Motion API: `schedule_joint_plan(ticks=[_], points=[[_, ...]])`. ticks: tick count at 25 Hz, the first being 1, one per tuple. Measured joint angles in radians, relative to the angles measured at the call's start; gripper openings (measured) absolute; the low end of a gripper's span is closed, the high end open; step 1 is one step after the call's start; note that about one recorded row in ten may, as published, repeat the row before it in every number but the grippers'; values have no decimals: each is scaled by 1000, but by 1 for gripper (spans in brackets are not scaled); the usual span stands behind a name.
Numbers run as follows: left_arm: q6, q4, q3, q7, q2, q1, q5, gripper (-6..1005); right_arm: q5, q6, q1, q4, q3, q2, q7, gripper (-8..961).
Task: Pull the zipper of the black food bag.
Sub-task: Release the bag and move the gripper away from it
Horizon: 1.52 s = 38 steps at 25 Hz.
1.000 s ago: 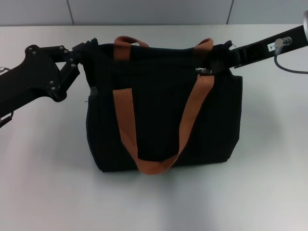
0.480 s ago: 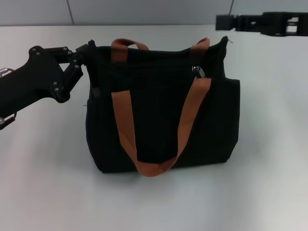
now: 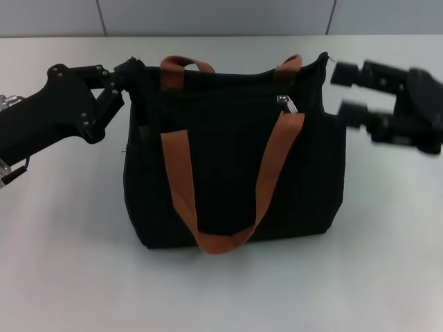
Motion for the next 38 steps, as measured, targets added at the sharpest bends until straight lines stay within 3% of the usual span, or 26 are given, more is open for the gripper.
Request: schedule_joint_plan(ticks=[4, 7, 10, 12, 17, 20, 21, 25, 26, 28, 31, 35, 38], points=[[-17, 2, 2, -30, 3, -2, 3, 158, -51, -37, -48, 134, -11, -16, -304, 714], [-28, 2, 7, -38, 6, -3, 11, 161, -175, -46, -85, 160, -12, -9, -463, 839], [-27, 0, 10, -38, 9, -2, 17, 163, -201, -37, -91, 163, -10, -4, -479, 838], [-21, -1, 11, -38, 10, 2, 18, 164, -246, -1, -101, 179, -12, 12, -501, 838], [-5, 2, 8, -45, 9, 9, 18, 168, -256, 7, -101, 184, -15, 18, -509, 838], [-1, 3, 6, -74, 20, 13, 19, 170, -258, 9, -98, 187, -14, 20, -512, 838], [-2, 3, 7, -98, 34, 17, 20, 171, -258, 10, -95, 194, -14, 20, -514, 838], [1, 4, 5, -125, 50, 26, 20, 303, -263, 23, -88, 208, -16, 20, -521, 839], [14, 20, 3, -181, 81, 44, 19, 336, -269, 38, -84, 212, -20, 22, -526, 839], [23, 34, 4, -217, 99, 53, 19, 402, -277, 54, -79, 213, -24, 28, -530, 839], [69, 61, 13, -309, 147, 69, 27, 540, -293, 71, -68, 218, -26, 33, -532, 839], [119, 78, 13, -342, 161, 71, 58, 683, -297, 80, -56, 233, -28, 33, -539, 839], [175, 104, 11, -347, 159, 72, 83, 760, -298, 93, -52, 240, -28, 34, -543, 838]])
